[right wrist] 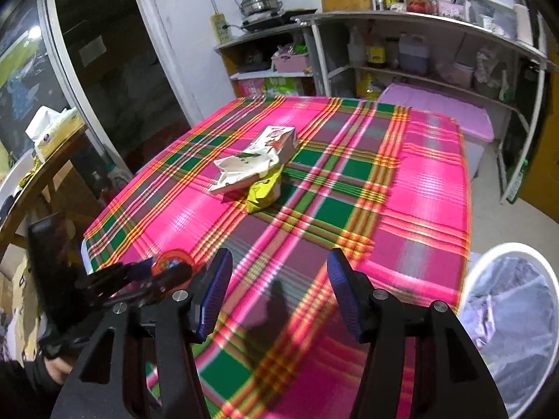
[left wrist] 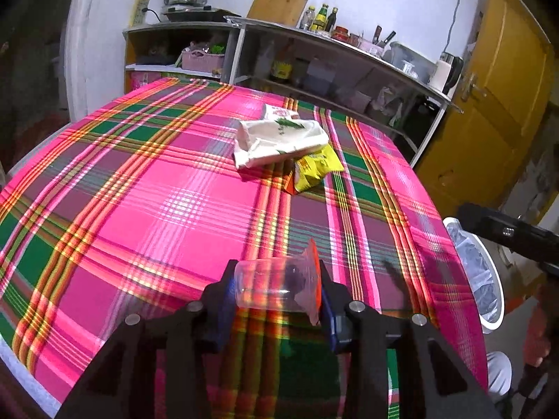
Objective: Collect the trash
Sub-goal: 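Grasp the clear cup with the left tool while the right tool approaches the red lid, then grasp the yellow snack wrapper with the right tool while the left tool holds the cup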
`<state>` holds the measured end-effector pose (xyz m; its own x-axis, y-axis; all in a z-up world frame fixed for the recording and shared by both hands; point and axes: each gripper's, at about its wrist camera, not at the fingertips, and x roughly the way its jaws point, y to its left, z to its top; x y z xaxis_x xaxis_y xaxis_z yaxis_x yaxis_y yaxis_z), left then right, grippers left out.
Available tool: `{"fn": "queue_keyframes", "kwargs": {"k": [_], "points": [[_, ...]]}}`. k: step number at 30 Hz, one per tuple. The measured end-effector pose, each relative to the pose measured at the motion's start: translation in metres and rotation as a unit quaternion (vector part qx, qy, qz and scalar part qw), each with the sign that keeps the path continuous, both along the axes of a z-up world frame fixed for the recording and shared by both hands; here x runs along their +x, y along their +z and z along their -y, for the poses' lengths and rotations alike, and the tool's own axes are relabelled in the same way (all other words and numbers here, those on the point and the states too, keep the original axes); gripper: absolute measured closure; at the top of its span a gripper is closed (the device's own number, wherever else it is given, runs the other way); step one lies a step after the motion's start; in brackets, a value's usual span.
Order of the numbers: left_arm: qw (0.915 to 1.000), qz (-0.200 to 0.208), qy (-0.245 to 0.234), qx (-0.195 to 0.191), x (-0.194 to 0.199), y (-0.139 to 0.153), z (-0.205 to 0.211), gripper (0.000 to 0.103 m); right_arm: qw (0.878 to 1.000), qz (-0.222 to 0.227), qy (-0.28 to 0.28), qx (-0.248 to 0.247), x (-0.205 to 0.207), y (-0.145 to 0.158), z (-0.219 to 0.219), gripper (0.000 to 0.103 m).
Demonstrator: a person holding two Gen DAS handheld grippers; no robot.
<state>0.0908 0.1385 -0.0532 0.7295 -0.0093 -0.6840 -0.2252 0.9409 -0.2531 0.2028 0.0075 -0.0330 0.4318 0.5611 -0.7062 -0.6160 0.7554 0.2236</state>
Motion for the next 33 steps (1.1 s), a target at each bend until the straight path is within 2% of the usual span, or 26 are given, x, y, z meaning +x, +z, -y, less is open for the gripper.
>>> {"fn": "queue_keyframes", "kwargs": {"k": [9,17,20,21,24,33], "points": [[0.9998,0.021,0.004,-0.004,-0.006,0.01,-0.018,0.062,0.999,-0.025,0.017,-0.023,0.035,-0.025,-0.056,0.046],[0.9998,0.02,0.006,0.0,-0.001,0.008,-0.03,0.062,0.999,-0.044,0.009,-0.02,0.064,-0.039,-0.083,0.046],[0.9998,0.016,0.009,0.004,0.002,0.007,-0.033,0.062,0.999,-0.047,0.008,-0.016,0.07,-0.04,-0.089,0.052],[0.9998,0.015,0.009,0.005,0.002,0.007,-0.033,0.062,0.999,-0.047,0.008,-0.014,0.072,-0.041,-0.091,0.061],[0.9998,0.015,0.009,0.008,0.003,0.008,-0.034,0.062,0.999,-0.048,0.009,-0.014,0.073,-0.042,-0.094,0.074],[0.9997,0.018,0.008,0.014,-0.001,0.014,-0.027,0.062,0.999,-0.038,0.005,0.0,0.059,-0.035,-0.08,0.079]]}}
